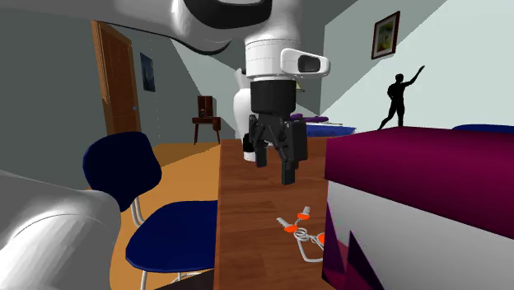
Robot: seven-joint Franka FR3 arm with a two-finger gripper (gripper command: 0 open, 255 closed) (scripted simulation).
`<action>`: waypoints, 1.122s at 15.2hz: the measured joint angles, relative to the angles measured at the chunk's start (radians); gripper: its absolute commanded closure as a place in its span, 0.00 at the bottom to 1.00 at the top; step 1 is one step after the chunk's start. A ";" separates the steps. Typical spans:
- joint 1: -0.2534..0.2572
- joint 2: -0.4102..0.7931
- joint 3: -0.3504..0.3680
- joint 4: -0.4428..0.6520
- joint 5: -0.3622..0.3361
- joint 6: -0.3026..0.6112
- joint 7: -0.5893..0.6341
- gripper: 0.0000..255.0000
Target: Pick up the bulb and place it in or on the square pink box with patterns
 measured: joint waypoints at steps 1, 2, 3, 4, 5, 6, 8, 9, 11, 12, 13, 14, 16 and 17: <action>0.000 0.000 0.000 0.000 0.000 0.000 0.000 0.00; 0.015 0.010 0.003 0.016 0.000 -0.007 -0.020 0.00; 0.036 0.019 0.005 0.037 -0.003 -0.019 -0.055 0.00; 0.064 0.033 0.013 0.062 -0.002 -0.031 -0.092 0.00; 0.091 0.042 0.018 0.081 -0.004 -0.042 -0.136 0.00; 0.120 0.052 0.026 0.107 -0.004 -0.058 -0.178 0.00; 0.177 0.063 0.038 0.150 -0.008 -0.093 -0.271 0.00; 0.205 0.068 0.042 0.172 -0.011 -0.111 -0.319 0.00; 0.260 0.078 0.060 0.214 -0.011 -0.144 -0.402 0.00; 0.273 0.080 0.063 0.218 -0.012 -0.146 -0.425 0.00; 0.279 0.080 0.064 0.211 -0.013 -0.141 -0.436 0.00; 0.282 0.077 0.065 0.197 -0.013 -0.130 -0.441 0.00; 0.285 0.067 0.065 0.167 -0.014 -0.110 -0.446 0.00; 0.285 0.064 0.064 0.154 -0.014 -0.099 -0.447 0.00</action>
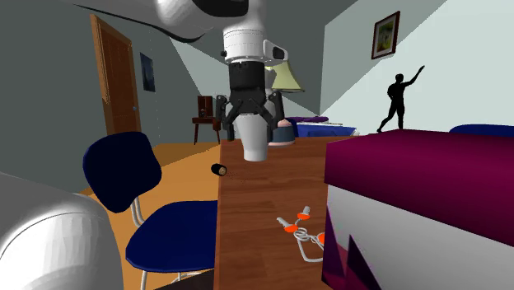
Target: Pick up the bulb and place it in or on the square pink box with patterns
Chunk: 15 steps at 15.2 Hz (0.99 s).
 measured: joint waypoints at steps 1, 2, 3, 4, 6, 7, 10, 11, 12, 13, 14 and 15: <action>0.001 -0.004 0.001 -0.019 0.001 0.015 0.001 0.00; 0.001 -0.005 0.001 -0.031 0.001 0.026 0.001 0.00; 0.001 -0.006 0.001 -0.036 0.001 0.030 0.001 0.00; 0.001 -0.007 0.000 -0.039 0.000 0.032 0.001 0.00; 0.001 -0.007 0.000 -0.041 0.000 0.034 0.000 0.00; 0.001 -0.007 0.000 -0.041 0.000 0.035 0.000 0.00; 0.001 -0.007 0.000 -0.042 0.000 0.035 0.000 1.00; 0.001 -0.007 0.000 -0.042 0.000 0.035 0.000 1.00; 0.001 -0.007 0.000 -0.042 0.000 0.035 0.000 1.00; 0.001 -0.007 0.000 -0.042 0.000 0.035 0.000 1.00; 0.001 -0.007 0.000 -0.042 0.000 0.035 0.000 1.00; 0.001 -0.007 0.000 -0.042 0.000 0.035 0.000 1.00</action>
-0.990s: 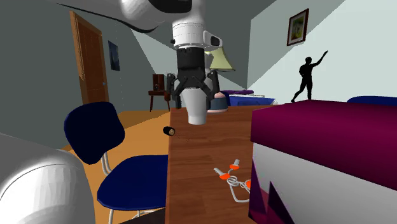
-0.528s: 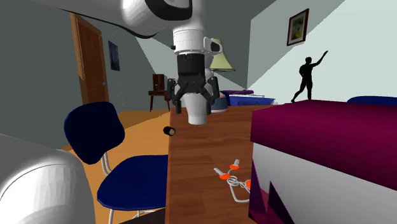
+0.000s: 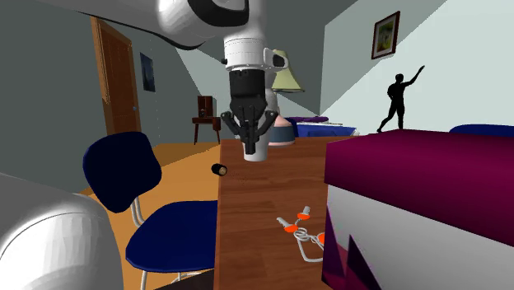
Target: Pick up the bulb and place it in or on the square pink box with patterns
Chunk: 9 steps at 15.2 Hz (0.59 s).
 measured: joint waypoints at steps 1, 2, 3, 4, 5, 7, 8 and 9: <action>0.000 0.000 0.000 0.000 0.000 0.000 0.000 1.00; 0.000 0.000 0.000 0.000 0.000 0.000 0.000 1.00; 0.000 0.000 0.000 0.000 0.000 0.000 0.000 1.00; 0.000 0.000 0.000 0.000 0.000 0.000 0.000 0.00; 0.000 0.000 0.000 0.000 0.000 0.000 0.000 0.00; 0.016 0.009 0.016 -0.005 0.021 -0.001 0.008 0.00; 0.027 0.017 0.027 -0.006 0.035 -0.004 0.014 0.00; 0.041 0.021 0.044 -0.004 0.054 -0.013 0.026 0.00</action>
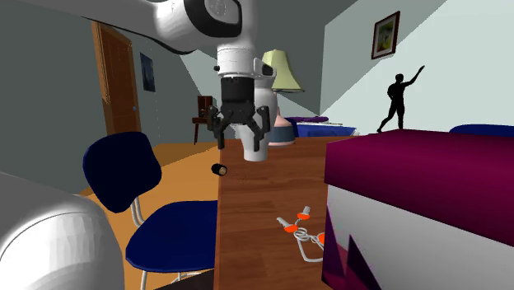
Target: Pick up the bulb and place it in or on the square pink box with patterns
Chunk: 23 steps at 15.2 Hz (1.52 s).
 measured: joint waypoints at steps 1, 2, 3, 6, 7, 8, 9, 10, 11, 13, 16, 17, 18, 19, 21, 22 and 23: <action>0.012 0.008 0.012 -0.004 0.016 0.001 0.005 0.00; 0.025 0.015 0.023 -0.003 0.033 -0.005 0.010 0.00; 0.038 0.029 0.038 0.001 0.052 -0.005 0.019 0.00; 0.066 0.040 0.064 -0.011 0.090 -0.007 0.031 0.00; 0.070 0.038 0.068 -0.022 0.095 0.000 0.032 0.00; 0.071 0.036 0.070 -0.033 0.097 0.008 0.032 0.00; 0.073 0.034 0.072 -0.050 0.100 0.022 0.033 0.00; 0.073 0.035 0.073 -0.060 0.101 0.034 0.032 0.00; 0.074 0.031 0.074 -0.076 0.102 0.046 0.032 0.00; 0.075 0.028 0.077 -0.106 0.105 0.072 0.031 0.00; 0.076 0.025 0.078 -0.115 0.106 0.079 0.031 0.00; 0.076 0.025 0.078 -0.116 0.106 0.080 0.031 0.00; 0.076 0.025 0.078 -0.116 0.106 0.080 0.031 0.00; 0.076 0.025 0.078 -0.116 0.106 0.080 0.031 0.00; 0.076 0.025 0.078 -0.116 0.106 0.080 0.031 1.00; 0.076 0.024 0.078 -0.116 0.106 0.080 0.031 1.00; 0.076 0.024 0.078 -0.116 0.106 0.080 0.031 1.00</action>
